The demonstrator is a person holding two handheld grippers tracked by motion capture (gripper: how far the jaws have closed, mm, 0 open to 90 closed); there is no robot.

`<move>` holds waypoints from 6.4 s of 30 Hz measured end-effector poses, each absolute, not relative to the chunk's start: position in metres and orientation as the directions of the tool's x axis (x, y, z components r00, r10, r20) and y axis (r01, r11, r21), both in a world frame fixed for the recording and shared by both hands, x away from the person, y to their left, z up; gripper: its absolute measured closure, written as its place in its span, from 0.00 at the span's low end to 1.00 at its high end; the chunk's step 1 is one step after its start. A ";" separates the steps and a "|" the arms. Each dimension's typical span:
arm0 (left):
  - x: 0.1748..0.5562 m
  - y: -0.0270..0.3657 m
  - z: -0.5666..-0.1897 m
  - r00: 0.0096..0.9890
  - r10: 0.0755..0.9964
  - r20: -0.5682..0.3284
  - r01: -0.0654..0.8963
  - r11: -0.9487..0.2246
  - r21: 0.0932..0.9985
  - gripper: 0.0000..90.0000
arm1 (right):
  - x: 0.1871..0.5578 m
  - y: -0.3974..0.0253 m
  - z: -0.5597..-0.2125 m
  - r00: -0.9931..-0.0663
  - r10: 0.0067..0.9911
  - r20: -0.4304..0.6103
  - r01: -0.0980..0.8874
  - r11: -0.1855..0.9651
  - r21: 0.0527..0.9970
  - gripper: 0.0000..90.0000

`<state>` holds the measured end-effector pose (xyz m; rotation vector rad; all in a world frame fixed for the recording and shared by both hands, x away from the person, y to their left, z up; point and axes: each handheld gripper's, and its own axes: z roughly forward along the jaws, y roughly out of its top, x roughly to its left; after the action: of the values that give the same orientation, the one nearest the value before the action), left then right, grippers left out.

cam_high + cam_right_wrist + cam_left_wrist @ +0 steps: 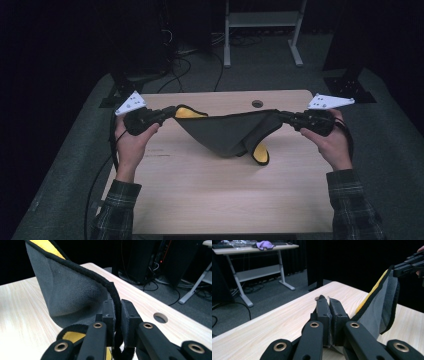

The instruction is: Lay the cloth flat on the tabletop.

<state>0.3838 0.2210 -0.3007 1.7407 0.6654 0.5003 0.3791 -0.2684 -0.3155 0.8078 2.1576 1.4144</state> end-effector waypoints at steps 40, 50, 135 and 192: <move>0.392 0.215 -0.318 0.702 0.704 -0.106 0.316 -0.175 0.932 0.97 | 0.395 -0.272 -0.323 -0.706 0.708 0.019 0.339 0.314 0.887 0.92; 0.447 0.194 -0.371 0.663 0.735 -0.141 0.403 -0.192 0.895 0.96 | 0.439 -0.272 -0.367 -0.638 0.770 -0.003 0.430 0.360 0.828 0.91; 0.378 0.231 -0.462 0.667 0.740 -0.092 0.601 -0.460 0.653 1.00 | 0.411 -0.260 -0.473 -0.605 0.796 -0.028 0.552 0.444 0.706 0.71; 0.309 0.237 -0.461 0.701 0.706 -0.102 0.542 -0.434 0.719 0.48 | 0.335 -0.264 -0.470 -0.760 0.649 0.014 0.454 0.516 0.726 0.47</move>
<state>0.3086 0.2373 -0.4612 2.1442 0.9482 0.2747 0.3350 -0.2635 -0.4705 0.9305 2.4998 1.0840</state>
